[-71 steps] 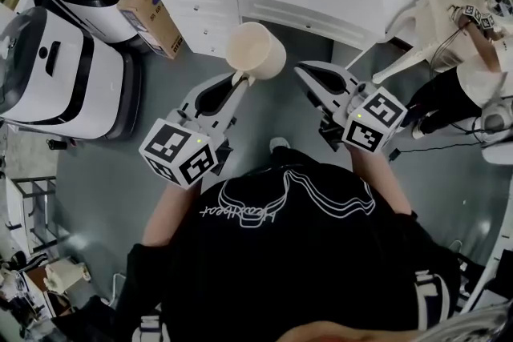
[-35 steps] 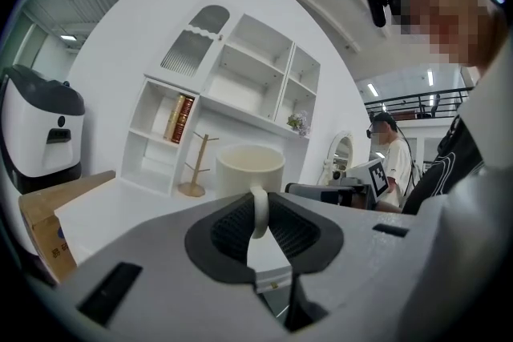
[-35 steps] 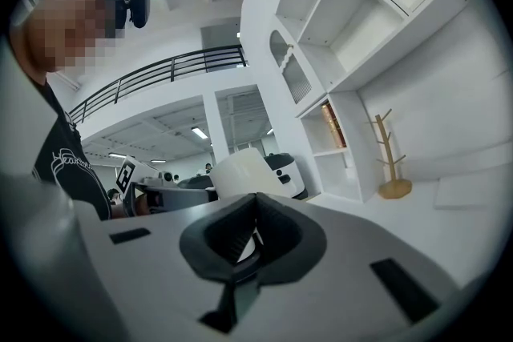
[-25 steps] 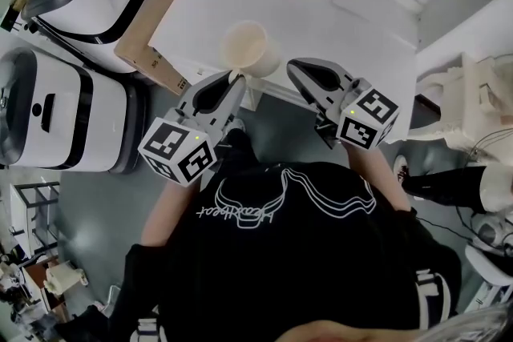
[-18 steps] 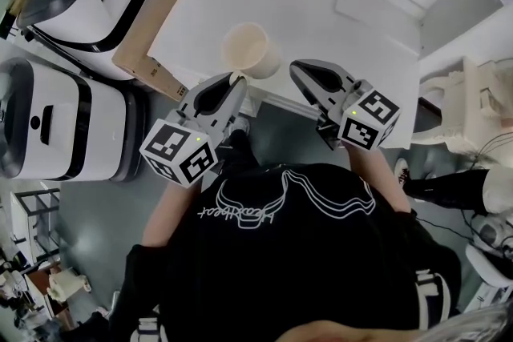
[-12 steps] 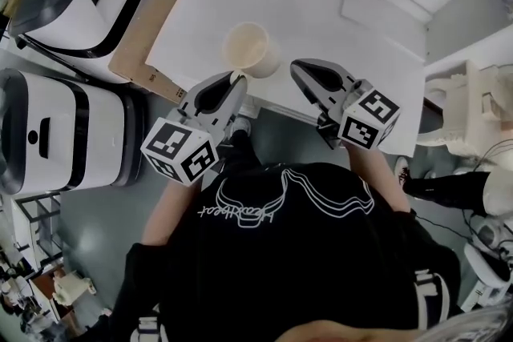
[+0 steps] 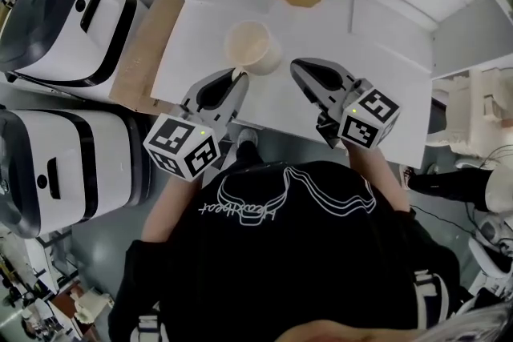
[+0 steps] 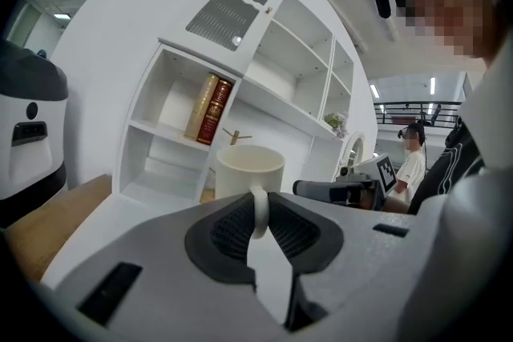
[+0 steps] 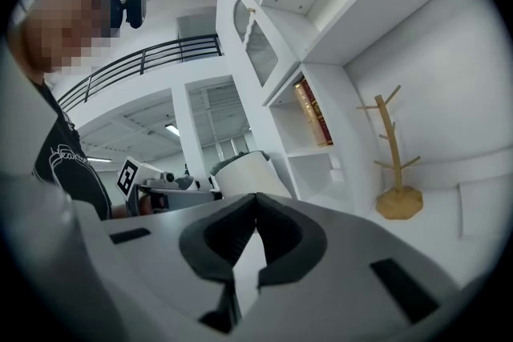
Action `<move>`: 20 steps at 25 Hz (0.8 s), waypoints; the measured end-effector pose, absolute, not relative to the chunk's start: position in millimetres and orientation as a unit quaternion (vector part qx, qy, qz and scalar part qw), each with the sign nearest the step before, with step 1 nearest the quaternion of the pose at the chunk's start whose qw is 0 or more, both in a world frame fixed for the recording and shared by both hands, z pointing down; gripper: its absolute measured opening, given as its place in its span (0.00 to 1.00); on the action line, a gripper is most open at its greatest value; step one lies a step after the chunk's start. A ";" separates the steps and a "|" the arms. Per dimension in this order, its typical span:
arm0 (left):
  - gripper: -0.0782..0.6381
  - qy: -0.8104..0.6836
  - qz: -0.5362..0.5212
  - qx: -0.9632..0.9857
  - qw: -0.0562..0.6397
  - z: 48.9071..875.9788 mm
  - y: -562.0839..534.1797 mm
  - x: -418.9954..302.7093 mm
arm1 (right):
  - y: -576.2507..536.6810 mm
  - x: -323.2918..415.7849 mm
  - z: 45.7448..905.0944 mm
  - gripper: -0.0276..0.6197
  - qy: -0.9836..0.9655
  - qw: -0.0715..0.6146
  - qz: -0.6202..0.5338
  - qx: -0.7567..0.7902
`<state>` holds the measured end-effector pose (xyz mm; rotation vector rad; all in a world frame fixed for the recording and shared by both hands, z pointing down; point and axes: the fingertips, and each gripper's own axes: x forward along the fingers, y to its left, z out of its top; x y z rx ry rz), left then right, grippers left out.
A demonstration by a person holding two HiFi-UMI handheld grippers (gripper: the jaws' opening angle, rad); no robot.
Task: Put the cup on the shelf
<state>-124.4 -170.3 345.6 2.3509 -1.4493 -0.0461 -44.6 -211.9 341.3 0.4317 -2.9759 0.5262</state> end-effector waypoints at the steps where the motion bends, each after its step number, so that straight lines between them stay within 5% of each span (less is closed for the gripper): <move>1: 0.18 -0.513 -0.014 0.837 0.190 346.7 -176.8 -129.5 | -217.3 -48.8 341.5 0.05 -0.973 0.045 0.173 0.145; 20: 0.18 -0.500 0.014 0.839 0.213 387.0 -272.8 -197.9 | -283.8 -88.1 365.4 0.05 -0.955 0.061 0.195 0.213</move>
